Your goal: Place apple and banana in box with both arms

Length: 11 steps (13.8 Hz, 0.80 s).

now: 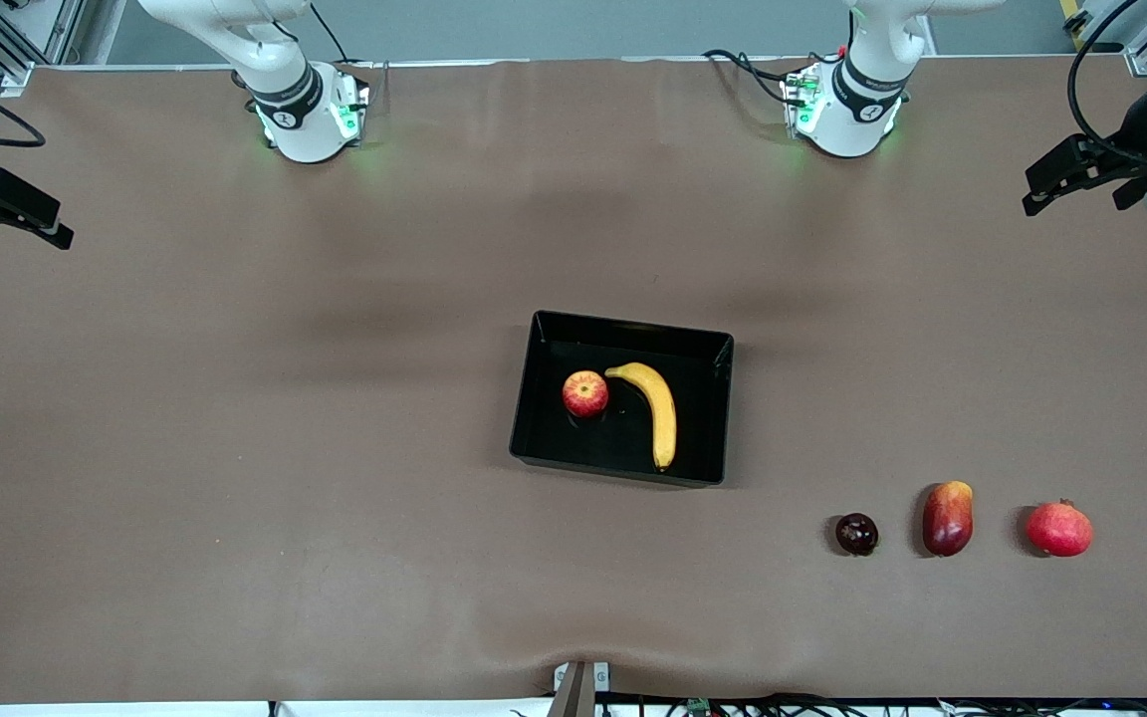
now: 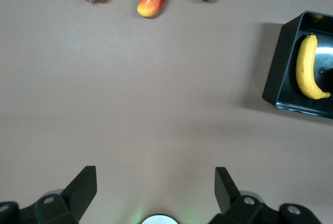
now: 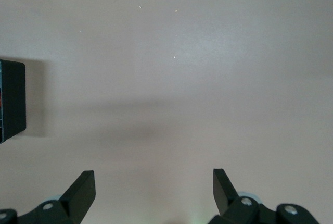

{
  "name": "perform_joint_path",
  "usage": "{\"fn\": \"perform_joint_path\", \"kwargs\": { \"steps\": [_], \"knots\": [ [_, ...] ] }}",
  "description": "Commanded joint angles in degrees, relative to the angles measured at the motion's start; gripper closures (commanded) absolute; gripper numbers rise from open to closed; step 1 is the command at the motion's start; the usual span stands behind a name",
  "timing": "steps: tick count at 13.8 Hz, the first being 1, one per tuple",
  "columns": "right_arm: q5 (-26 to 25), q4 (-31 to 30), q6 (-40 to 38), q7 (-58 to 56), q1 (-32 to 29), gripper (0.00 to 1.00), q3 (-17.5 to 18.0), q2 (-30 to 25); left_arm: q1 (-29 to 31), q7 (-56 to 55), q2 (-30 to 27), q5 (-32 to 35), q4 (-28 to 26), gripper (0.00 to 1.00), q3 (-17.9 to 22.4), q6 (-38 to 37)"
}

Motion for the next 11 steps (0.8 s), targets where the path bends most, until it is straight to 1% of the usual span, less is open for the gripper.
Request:
{"fn": "perform_joint_path", "kwargs": {
  "steps": [1, 11],
  "knots": [
    [-0.4, 0.1, -0.3, 0.4, -1.0, 0.0, 0.8, -0.3, -0.7, 0.4, 2.2, -0.6, 3.1, 0.0, 0.2, -0.6],
    [-0.4, 0.1, -0.3, 0.4, -1.0, 0.0, 0.9, -0.3, -0.7, 0.2, 2.4, -0.6, 3.2, 0.0, 0.1, -1.2]
  ]
}}
